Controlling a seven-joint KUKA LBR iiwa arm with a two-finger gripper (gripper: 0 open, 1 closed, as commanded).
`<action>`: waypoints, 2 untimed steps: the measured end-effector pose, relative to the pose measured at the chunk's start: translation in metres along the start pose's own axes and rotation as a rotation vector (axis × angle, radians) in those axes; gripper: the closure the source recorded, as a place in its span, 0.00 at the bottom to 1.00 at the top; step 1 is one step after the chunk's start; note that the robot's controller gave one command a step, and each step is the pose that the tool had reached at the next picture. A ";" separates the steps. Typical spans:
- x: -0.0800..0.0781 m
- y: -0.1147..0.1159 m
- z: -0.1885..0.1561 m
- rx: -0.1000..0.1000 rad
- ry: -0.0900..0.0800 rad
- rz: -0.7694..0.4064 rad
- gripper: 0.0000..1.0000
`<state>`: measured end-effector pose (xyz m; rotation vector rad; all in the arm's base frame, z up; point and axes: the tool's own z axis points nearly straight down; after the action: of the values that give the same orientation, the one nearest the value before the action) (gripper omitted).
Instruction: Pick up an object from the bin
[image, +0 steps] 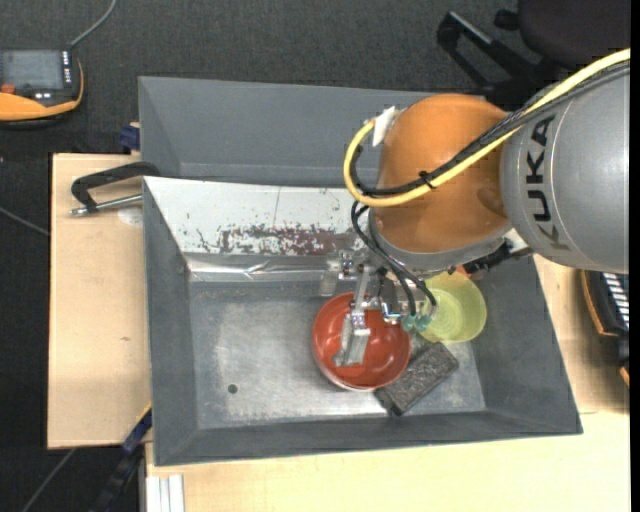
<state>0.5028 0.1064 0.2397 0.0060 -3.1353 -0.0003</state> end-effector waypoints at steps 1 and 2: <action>-0.066 -0.050 0.087 0.001 0.001 -0.027 0.00; -0.065 -0.047 0.083 -0.002 -0.003 -0.030 1.00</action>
Offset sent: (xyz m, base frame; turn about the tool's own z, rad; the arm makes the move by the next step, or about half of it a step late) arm 0.0634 -0.0476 -0.0841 -0.0309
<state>0.5672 0.0596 0.1566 0.0538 -3.1381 -0.0034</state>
